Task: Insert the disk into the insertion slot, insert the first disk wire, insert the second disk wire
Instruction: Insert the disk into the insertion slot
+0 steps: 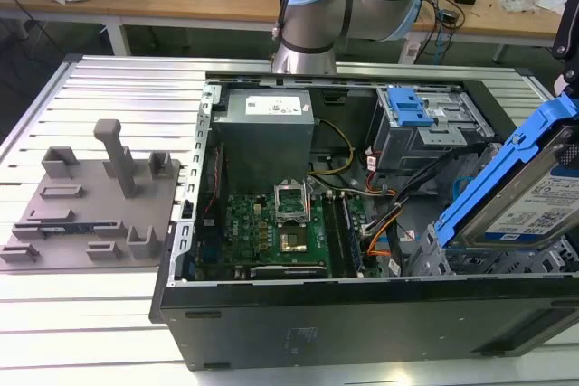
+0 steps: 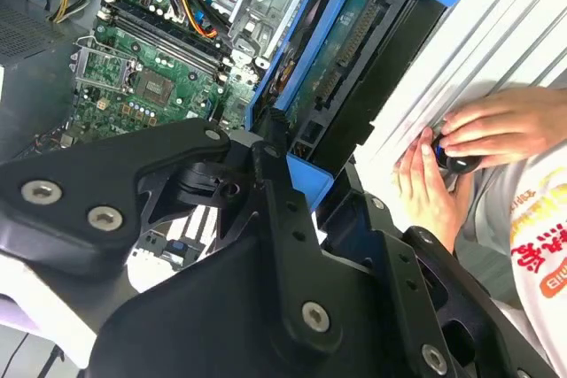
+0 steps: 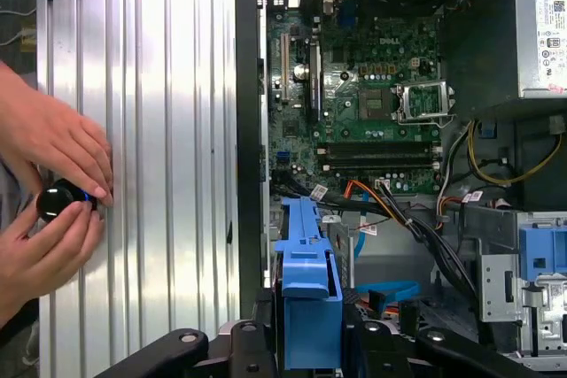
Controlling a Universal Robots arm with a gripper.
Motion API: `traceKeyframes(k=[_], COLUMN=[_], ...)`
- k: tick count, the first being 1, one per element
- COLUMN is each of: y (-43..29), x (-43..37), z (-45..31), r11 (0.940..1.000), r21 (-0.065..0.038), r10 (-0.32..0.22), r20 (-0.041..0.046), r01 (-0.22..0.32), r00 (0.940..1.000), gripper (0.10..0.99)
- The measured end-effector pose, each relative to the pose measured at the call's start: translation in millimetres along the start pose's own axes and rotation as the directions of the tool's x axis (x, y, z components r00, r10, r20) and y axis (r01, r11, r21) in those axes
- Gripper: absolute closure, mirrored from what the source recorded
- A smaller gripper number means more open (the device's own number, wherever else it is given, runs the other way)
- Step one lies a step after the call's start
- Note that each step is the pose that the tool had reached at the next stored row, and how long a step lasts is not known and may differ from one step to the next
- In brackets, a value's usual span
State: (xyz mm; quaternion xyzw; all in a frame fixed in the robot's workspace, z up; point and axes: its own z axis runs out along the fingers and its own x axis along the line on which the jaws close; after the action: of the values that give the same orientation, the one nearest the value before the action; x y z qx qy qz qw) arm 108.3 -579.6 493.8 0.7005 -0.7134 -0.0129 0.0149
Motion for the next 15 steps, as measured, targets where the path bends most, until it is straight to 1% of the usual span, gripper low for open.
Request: traceKeyframes(k=[1,4,5,12,13,15], y=[0.0,0.0,0.1,0.3,0.8,2.2], x=[-0.1,0.4,0.5,0.6,0.6,0.6], z=[-0.1,0.0,0.0,0.1,0.2,0.2], r11=[1.0000,1.0000,1.0000,1.0000,0.9999,0.9995], r21=[0.001,0.005,0.007,0.008,0.013,0.032], r10=[0.000,-0.001,-0.002,-0.002,-0.002,-0.003], r20=[0.0040,0.0336,0.0407,0.0413,0.0414,0.0414], r01=[0.000,0.001,0.001,0.001,0.001,0.001], r00=[1.0000,0.9994,0.9992,0.9991,0.9991,0.9991], gripper=[0.718,0.718,0.718,0.718,0.718,0.718])
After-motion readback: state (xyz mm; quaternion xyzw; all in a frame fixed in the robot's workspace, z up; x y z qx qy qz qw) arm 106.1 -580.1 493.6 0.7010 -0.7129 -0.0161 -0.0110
